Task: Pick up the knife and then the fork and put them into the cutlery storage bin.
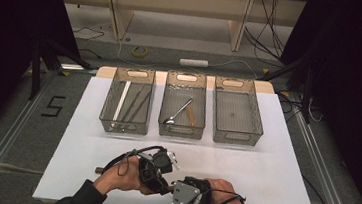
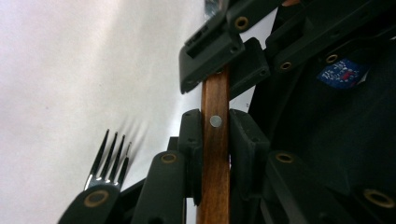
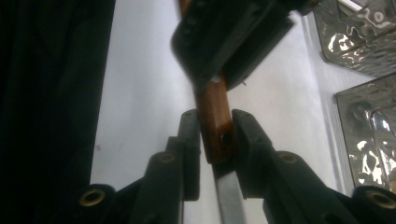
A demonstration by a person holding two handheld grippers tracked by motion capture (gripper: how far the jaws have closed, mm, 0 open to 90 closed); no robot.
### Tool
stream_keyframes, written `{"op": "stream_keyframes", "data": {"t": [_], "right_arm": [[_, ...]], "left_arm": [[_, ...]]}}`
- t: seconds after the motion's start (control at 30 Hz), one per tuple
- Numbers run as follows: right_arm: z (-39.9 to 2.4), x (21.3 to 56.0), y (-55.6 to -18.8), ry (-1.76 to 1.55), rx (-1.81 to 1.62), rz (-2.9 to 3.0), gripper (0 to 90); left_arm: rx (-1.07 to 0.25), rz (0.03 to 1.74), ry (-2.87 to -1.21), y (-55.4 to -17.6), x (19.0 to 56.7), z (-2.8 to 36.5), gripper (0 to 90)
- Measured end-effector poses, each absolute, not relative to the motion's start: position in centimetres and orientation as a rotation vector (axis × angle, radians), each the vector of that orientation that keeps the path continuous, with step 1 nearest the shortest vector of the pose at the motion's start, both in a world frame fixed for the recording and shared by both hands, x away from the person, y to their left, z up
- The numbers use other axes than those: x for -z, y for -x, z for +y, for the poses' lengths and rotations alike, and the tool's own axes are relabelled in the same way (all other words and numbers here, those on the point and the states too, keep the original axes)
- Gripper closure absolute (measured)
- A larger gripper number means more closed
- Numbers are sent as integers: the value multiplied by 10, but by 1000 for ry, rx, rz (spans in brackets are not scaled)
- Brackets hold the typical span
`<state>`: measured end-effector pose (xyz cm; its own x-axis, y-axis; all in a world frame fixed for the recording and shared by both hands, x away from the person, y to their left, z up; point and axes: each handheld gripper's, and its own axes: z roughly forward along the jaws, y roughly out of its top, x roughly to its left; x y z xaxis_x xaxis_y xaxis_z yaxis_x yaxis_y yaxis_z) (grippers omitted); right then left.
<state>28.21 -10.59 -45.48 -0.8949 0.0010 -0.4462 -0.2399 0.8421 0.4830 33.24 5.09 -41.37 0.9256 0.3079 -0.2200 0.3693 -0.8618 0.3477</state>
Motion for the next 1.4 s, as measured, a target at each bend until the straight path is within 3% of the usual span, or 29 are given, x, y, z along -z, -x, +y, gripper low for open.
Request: {"op": "stream_keyframes", "data": {"t": [0.23, 0.53, 0.7, 0.9, 1.4], "right_arm": [[-107, 455, -283, 207, -730, 2588, 781], [-118, 451, -289, 162, -696, 2594, 781], [-122, 450, -293, 137, -697, 2591, 781], [-132, 447, -302, 41, -701, 2594, 781], [-166, 421, -336, -333, -821, 2583, 780]], "left_arm": [[183, 500, -2671, -333, 412, 52, 701], [35, 578, -2571, -337, 403, 66, 358], [-19, 616, -2449, -338, 395, 79, 276], [-136, 642, -2320, -337, 390, 98, 237], [-243, 776, -2139, -334, 403, 134, 203]]}}
